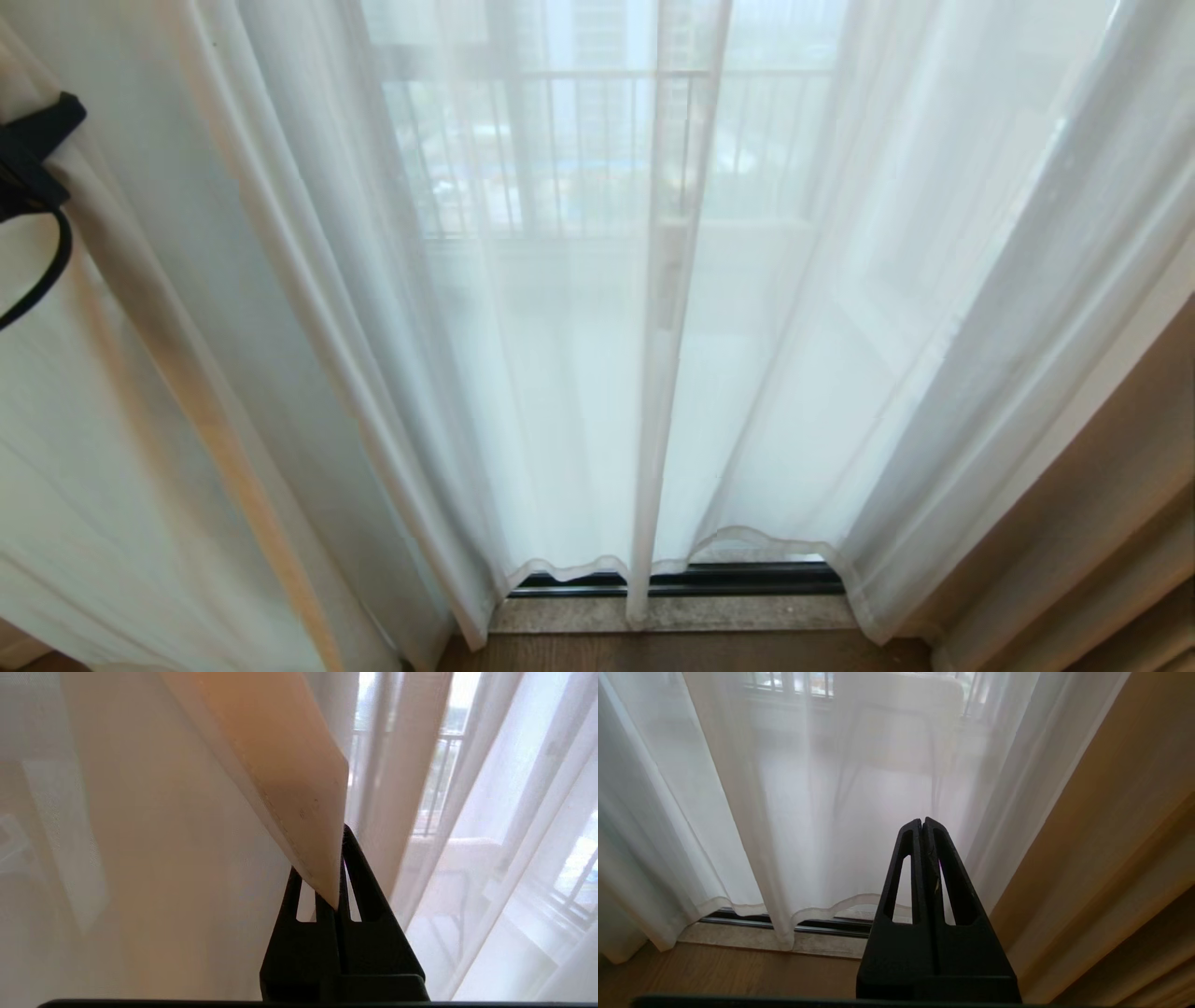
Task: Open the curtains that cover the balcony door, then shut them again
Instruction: Close the inner curtains on both sides
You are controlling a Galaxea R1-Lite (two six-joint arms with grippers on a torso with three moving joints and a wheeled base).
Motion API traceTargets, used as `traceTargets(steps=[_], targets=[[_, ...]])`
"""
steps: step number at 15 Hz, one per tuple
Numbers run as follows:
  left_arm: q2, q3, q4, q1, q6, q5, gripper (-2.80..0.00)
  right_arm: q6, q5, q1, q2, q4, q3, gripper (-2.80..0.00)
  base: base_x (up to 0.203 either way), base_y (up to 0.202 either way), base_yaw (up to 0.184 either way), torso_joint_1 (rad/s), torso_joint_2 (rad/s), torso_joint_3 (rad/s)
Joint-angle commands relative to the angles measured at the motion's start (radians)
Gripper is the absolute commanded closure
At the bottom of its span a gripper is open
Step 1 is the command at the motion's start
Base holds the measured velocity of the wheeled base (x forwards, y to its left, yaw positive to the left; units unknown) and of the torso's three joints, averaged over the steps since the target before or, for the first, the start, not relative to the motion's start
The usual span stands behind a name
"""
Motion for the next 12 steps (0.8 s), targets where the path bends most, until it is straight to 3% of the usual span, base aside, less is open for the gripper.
traceTargets(steps=[1,3,12], targets=[[-0.001,0.000,-0.007,0.000,-0.001,-0.003,0.00,-0.001,0.000,0.000,0.001,0.000,0.000,0.00,0.000,-0.172,0.007,0.006,0.00,0.006],[-0.006,0.002,-0.007,0.000,-0.003,-0.003,0.00,-0.001,0.000,0.000,0.001,0.000,0.000,0.00,0.000,-0.130,0.002,-0.007,0.00,0.007],[-0.016,0.002,-0.007,-0.005,-0.001,-0.006,0.00,-0.001,0.000,0.000,0.001,0.000,0.000,0.00,0.000,0.000,0.000,0.000,0.00,0.000]])
